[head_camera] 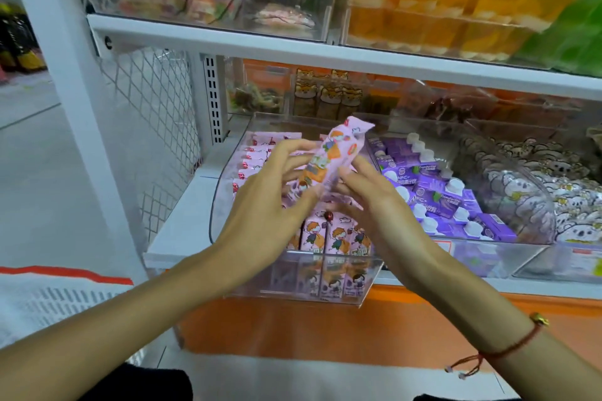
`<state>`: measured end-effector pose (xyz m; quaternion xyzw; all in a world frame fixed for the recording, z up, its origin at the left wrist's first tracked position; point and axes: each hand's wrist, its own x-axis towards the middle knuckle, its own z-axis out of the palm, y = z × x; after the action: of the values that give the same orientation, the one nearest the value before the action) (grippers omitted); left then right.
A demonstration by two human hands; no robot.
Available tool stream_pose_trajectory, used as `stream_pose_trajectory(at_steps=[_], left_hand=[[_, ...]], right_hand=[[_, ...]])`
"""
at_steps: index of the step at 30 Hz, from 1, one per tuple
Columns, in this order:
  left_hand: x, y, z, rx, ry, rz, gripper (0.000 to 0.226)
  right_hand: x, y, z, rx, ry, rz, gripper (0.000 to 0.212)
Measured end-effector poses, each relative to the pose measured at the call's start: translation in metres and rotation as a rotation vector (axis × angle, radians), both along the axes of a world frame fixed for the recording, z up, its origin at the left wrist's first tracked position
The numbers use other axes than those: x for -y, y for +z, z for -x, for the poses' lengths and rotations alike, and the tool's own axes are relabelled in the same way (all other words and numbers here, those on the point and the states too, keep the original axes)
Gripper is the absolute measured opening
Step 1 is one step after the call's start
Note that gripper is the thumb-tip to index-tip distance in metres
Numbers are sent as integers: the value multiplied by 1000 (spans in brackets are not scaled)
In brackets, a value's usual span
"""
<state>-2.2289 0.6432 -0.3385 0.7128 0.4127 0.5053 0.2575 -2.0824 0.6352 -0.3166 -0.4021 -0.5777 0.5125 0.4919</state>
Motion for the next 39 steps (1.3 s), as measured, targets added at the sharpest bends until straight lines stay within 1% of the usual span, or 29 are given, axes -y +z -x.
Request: stream_pose_trajectory(at_steps=[3, 5, 8, 10, 12, 13, 15, 17, 20, 23, 26, 29, 31, 34, 35, 37, 39], left_hand=[[-2, 1, 2, 28, -75, 8, 32], [0, 0, 0, 14, -114, 19, 36], [1, -1, -3, -13, -102, 16, 47], [0, 1, -2, -12, -76, 7, 44], [-1, 8, 1, -1, -74, 37, 41], [-1, 11, 2, 27, -99, 78, 40], [-1, 17, 4, 112, -178, 218, 35], [1, 20, 6, 162, -251, 392, 31], [2, 22, 7, 215, -368, 606, 36], [3, 26, 5, 288, -429, 706, 46], [2, 27, 4, 284, -415, 726, 49], [2, 26, 6, 260, -423, 707, 45], [3, 26, 7, 217, -416, 636, 40], [0, 23, 10, 117, -307, 392, 25], [-2, 22, 10, 94, -269, 304, 27], [-5, 17, 12, 70, -225, 166, 38], [-7, 15, 13, 77, -226, 90, 39]], right_hand=[[2, 0, -4, 115, -101, -199, 31], [2, -1, -6, 167, -216, -274, 30], [3, -1, -8, 190, -310, -297, 31], [4, 2, -9, 211, -311, -283, 29], [5, 5, -10, 222, -258, -247, 22], [6, 7, -12, 208, -229, -223, 18], [4, 10, -16, 162, -209, -165, 18], [3, 12, -19, 157, -218, -109, 24], [1, 13, -20, 151, -231, -39, 34], [0, 14, -20, 135, -240, 0, 34], [1, 15, -19, 131, -239, 13, 36], [2, 15, -18, 135, -238, 5, 35], [3, 15, -18, 124, -223, -2, 33], [3, 14, -20, 88, -168, -48, 30], [3, 13, -22, 84, -138, -82, 28], [3, 12, -23, 120, -69, -182, 29], [4, 10, -23, 165, -19, -284, 33]])
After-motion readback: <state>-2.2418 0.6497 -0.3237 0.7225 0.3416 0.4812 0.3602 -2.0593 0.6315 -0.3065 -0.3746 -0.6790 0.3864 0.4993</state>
